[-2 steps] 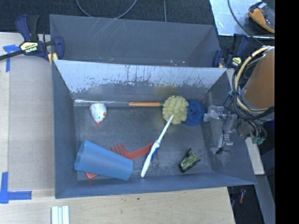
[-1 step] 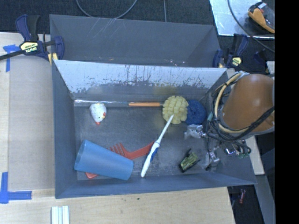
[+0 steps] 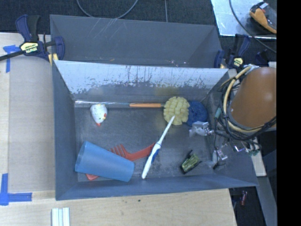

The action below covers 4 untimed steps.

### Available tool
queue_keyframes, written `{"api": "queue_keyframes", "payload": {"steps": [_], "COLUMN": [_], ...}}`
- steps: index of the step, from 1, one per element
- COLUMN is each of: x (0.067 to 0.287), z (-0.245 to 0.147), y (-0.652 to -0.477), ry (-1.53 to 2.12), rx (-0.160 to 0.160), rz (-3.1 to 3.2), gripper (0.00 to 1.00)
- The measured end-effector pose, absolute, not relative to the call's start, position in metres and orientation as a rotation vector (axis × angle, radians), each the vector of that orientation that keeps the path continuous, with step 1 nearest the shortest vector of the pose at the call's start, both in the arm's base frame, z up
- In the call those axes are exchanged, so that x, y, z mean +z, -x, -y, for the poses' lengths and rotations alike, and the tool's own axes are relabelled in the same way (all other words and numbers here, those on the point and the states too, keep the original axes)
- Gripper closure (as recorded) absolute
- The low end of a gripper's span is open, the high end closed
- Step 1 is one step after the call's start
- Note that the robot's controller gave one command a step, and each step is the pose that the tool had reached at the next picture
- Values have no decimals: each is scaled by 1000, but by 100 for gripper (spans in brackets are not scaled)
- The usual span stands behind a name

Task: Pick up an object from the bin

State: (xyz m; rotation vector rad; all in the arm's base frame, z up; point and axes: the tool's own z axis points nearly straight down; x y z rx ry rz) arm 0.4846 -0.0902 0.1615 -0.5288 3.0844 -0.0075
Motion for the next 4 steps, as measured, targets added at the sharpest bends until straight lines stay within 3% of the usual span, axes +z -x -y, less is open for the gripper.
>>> {"api": "queue_keyframes", "payload": {"steps": [1,2,3,4], "x": [105,70,71,71], "z": [66,79,72,72], "y": [-483,-486,-493,-493], "ry": [795,1130,1246,1247], "rx": [2,-13,-4,-4], "rz": [-3041,-2918,-2876,-2875], "gripper": [0,0,100,100]}}
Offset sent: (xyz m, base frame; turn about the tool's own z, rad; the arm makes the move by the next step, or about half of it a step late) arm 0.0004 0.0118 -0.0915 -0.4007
